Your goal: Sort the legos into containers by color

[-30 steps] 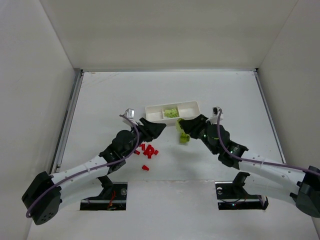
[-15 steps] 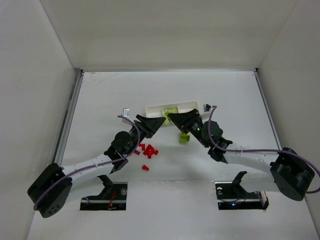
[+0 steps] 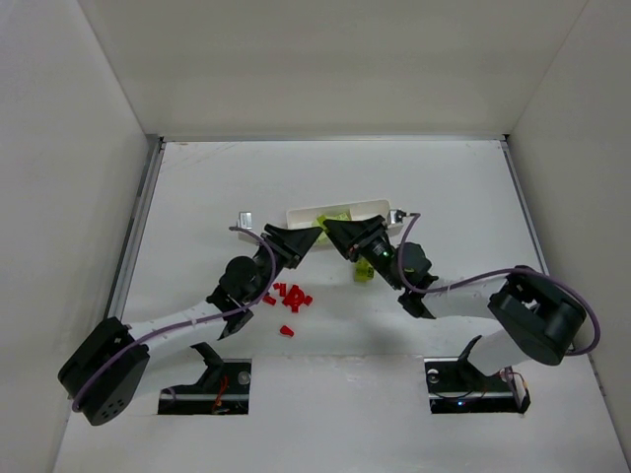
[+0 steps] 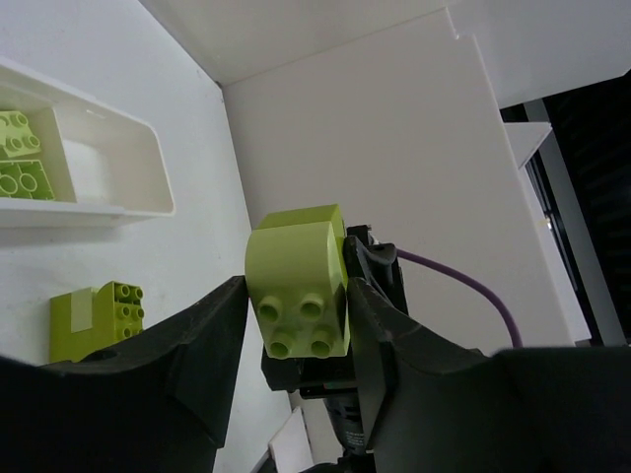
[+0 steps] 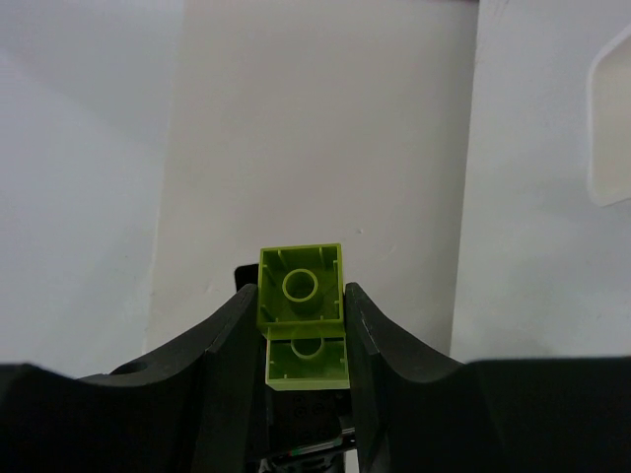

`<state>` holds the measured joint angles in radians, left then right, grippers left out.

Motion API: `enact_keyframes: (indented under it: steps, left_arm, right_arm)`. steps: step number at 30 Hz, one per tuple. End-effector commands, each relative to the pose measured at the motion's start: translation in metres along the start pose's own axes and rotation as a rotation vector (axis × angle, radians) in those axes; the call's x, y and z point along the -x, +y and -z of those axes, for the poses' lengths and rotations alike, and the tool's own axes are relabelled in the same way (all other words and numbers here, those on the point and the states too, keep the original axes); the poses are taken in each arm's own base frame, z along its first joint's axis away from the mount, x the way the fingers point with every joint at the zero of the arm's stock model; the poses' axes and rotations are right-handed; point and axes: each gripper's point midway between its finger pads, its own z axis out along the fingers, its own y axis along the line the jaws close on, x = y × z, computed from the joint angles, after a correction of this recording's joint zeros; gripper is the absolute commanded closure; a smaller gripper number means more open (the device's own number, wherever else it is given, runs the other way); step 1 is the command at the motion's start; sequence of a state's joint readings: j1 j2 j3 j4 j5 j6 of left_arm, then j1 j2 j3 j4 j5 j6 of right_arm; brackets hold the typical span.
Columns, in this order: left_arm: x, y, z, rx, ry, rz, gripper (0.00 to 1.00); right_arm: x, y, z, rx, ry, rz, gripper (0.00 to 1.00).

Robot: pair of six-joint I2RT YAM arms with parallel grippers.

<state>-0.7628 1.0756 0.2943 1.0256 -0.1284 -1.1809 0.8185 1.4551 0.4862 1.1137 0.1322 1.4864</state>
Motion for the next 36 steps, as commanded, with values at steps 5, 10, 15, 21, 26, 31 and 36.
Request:
enact_keyframes:
  steps: [5, 10, 15, 21, 26, 31, 36]
  left_arm:
    - [0.021, -0.037, -0.001, -0.117, -0.075, 0.019, 0.67]
    - [0.03, -0.043, 0.004, -0.14, -0.096, 0.01, 0.77]
    - [0.043, -0.043, 0.013, -0.155, -0.109, -0.01, 0.84]
    - [0.057, -0.028, 0.023, -0.125, -0.127, -0.027, 0.85]
    - [0.052, -0.007, 0.019, -0.032, -0.078, -0.089, 0.84]
    - [0.034, 0.003, 0.01, 0.032, 0.0, -0.22, 0.84]
    - [0.025, 0.009, 0.007, 0.079, 0.04, -0.346, 0.84]
  right_arm:
    - [-0.001, 0.032, 0.002, 0.17, 0.028, -0.145, 0.72]
    - [-0.001, 0.026, 0.002, 0.167, 0.037, -0.168, 0.72]
    - [0.02, 0.028, 0.012, 0.17, -0.007, -0.135, 0.72]
    - [0.045, 0.023, 0.024, 0.143, -0.059, -0.059, 0.72]
    - [0.077, -0.019, 0.024, -0.076, -0.113, 0.144, 0.71]
    - [0.116, -0.053, 0.029, -0.432, -0.168, 0.562, 0.7]
    - [0.144, -0.073, 0.036, -0.689, -0.203, 0.861, 0.7]
